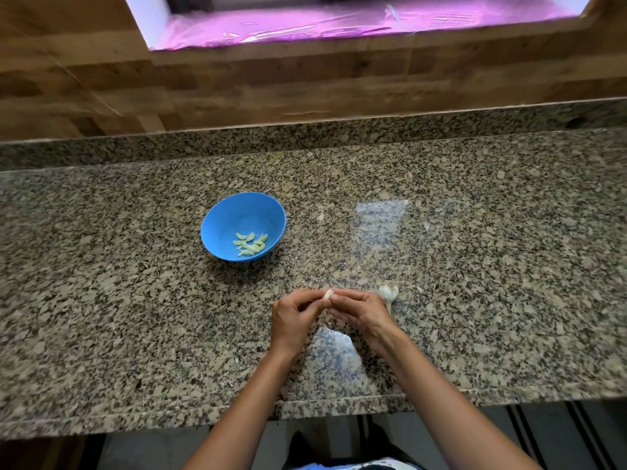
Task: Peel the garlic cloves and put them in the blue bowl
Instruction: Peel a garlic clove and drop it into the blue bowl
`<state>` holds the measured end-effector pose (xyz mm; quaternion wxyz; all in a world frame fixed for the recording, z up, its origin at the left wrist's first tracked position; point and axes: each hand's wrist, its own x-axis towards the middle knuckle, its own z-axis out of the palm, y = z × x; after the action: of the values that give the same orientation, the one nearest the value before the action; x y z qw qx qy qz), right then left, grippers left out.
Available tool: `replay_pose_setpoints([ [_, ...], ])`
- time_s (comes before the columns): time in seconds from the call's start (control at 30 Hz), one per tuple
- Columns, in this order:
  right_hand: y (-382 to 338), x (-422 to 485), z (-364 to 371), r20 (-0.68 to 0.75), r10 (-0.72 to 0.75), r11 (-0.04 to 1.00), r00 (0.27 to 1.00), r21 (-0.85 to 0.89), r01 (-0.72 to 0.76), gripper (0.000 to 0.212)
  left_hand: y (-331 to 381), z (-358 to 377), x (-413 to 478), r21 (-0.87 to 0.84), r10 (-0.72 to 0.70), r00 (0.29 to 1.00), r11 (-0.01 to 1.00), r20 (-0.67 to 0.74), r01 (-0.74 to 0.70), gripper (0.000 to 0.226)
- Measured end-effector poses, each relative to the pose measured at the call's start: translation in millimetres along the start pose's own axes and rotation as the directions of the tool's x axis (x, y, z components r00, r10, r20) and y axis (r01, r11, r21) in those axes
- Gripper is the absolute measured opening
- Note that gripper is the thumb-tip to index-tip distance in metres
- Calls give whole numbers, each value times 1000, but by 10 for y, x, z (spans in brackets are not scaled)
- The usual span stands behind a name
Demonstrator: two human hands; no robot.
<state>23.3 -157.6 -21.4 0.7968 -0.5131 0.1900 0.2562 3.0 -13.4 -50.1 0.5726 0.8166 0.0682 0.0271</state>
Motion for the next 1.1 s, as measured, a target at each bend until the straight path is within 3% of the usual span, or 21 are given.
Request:
replay_pose_setpoints([
  [0.27, -40, -2, -9, 70, 12, 1000, 997, -10, -12, 16, 37, -8, 3, -289, -107, 993, 950, 52, 118, 33],
  [0.7, 27, 27, 69, 2, -174, 938, 985, -304, 166, 19, 55, -8, 31, 8, -3, 996, 1000, 85, 3, 33],
  [0.8, 57, 29, 103, -2, -236, 918, 972, -330, 222, 20, 26, 6, 33, -72, -65, 994, 995, 88, 72, 29],
  [0.9, 61, 35, 60, 38, -148, 960, 988, -236, 153, 12, -1, -9, 57, -187, -139, 988, 971, 73, 151, 28],
  [1.0, 58, 59, -33, 92, -44, 988, 995, -143, 57, 20, 3, -4, 64, -226, -141, 986, 962, 84, 157, 27],
  [1.1, 41, 52, -63, 65, -36, 989, 997, -143, 45, 18, 36, 19, 29, -134, -92, 992, 986, 91, 104, 29],
])
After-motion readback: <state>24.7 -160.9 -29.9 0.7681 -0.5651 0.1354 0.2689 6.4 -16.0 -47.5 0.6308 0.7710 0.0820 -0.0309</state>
